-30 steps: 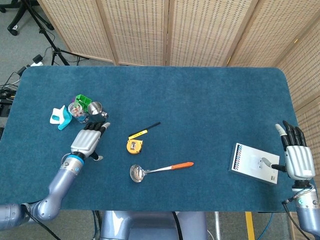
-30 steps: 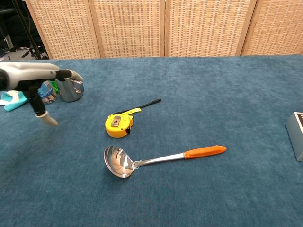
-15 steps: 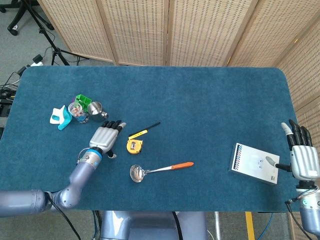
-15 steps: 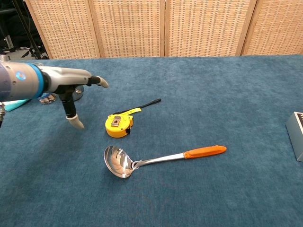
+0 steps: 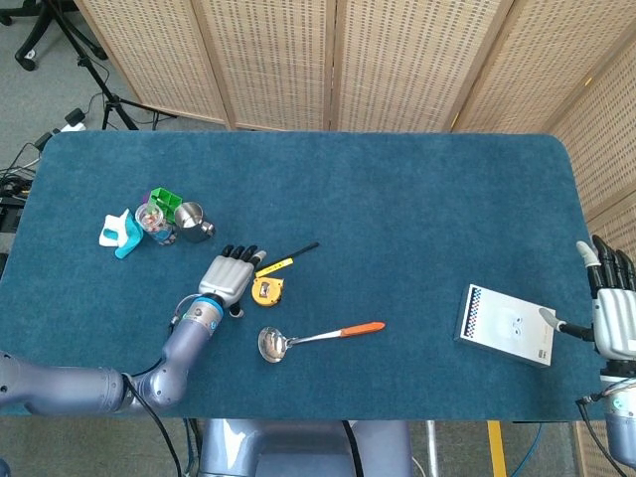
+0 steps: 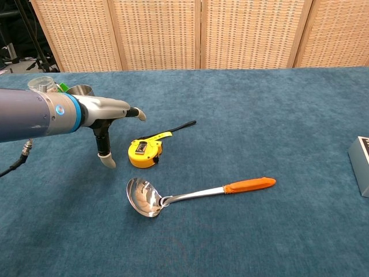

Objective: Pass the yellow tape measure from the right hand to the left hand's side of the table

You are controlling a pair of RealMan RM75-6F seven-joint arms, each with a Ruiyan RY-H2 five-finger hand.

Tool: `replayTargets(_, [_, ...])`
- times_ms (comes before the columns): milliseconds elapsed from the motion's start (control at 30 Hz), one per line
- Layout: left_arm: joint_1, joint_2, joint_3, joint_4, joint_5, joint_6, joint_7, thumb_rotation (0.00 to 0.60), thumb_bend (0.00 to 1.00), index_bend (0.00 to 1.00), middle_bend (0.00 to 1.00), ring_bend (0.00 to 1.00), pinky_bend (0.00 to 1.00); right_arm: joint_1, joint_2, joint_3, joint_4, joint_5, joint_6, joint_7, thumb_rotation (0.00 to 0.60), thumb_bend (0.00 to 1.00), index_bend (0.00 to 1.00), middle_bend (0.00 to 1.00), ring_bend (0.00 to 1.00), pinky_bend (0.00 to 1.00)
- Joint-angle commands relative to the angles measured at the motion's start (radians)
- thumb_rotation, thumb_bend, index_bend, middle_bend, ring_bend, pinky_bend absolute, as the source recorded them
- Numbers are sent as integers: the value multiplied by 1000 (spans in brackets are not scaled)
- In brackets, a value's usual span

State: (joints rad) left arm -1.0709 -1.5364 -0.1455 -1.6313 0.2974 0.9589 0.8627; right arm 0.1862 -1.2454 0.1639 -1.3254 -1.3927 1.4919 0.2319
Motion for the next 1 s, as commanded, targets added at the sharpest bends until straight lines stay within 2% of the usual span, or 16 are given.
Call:
replayTargets(33, [-13, -18, 11, 19, -5, 8, 10, 600, 134, 107, 0, 0, 0, -2, 2, 3, -1, 2, -2, 5, 600, 0, 0, 0, 0, 0])
replayTargets(633, [-47, -127, 9, 94, 15, 62, 8, 600, 156, 204, 0, 0, 0, -14, 11, 20, 3, 7, -11, 40, 600, 0, 0, 0, 0, 0])
replayTargets(733, [-47, -140, 10, 106, 21, 73, 9, 600, 161, 244, 0, 0, 1, -15, 12, 21, 3, 7, -14, 45, 600, 0, 0, 0, 0, 0])
replayTargets(867, [-43, -159, 12, 121, 39, 89, 9, 600, 175, 314, 4, 31, 55, -18, 16, 24, 0, 7, -13, 52, 600, 0, 0, 0, 0, 0])
replayTargets(1000, [-36, -184, 18, 142, 71, 121, 15, 600, 205, 407, 89, 102, 114, -21, 17, 28, -2, 7, -11, 54, 600, 0, 0, 0, 0, 0])
